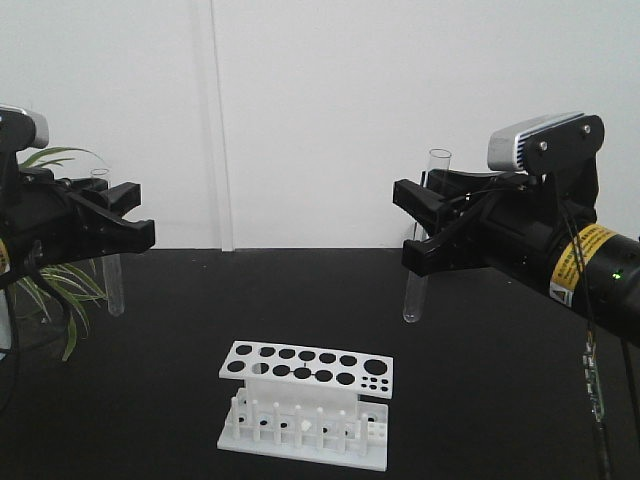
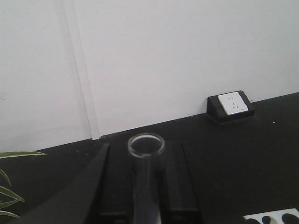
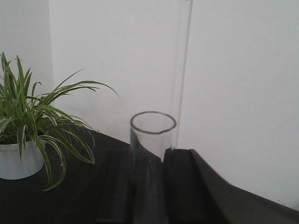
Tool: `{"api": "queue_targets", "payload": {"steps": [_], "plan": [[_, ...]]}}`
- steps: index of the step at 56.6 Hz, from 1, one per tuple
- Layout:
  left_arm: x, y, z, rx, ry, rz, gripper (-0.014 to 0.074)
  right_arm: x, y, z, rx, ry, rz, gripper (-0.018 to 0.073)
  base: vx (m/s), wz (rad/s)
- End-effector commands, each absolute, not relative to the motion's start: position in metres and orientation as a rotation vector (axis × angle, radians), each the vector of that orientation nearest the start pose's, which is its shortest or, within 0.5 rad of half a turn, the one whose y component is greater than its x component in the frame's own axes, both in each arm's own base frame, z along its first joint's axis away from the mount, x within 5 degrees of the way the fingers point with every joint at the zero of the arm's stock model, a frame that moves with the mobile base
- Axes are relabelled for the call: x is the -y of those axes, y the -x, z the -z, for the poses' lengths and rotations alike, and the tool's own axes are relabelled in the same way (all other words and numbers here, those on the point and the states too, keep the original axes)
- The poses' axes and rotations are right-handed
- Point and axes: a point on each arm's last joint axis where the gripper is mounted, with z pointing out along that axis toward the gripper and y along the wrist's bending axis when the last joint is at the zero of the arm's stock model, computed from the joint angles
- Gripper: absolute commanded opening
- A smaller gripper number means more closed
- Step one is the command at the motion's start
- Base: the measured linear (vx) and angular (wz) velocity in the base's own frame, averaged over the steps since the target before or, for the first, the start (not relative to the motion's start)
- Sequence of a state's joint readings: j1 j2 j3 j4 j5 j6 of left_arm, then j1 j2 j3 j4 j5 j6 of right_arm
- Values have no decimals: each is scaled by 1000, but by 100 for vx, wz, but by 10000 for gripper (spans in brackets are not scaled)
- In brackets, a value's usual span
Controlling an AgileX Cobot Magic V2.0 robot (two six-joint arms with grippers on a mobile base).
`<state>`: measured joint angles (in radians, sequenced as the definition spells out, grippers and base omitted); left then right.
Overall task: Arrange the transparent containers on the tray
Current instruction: 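Raise both held test tubes clear of the rack, then drive the base to the bench with the yellow tray, holding both tubes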
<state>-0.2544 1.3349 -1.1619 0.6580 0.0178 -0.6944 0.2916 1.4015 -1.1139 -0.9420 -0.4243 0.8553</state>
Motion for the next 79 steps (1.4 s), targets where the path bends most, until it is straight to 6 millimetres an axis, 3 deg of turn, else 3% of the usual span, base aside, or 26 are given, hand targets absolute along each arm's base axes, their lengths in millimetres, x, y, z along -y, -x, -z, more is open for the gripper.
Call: {"api": "queue_targets", "payload": {"steps": [1,33,79], "plan": [[80,-293,-423,-1553,-183,265,-6,-122,-293,-410,-1339,517,-488,-13,0,0],[81,-295,-421,-1558,-184,264,-6,-121,-294,-409,-1348,512,-481,-13,-3,-1],[88,-325,-385,-1676,-192,251,-6,-121,-294,-409,-1348,512,-481,-13,-23,2]]}}
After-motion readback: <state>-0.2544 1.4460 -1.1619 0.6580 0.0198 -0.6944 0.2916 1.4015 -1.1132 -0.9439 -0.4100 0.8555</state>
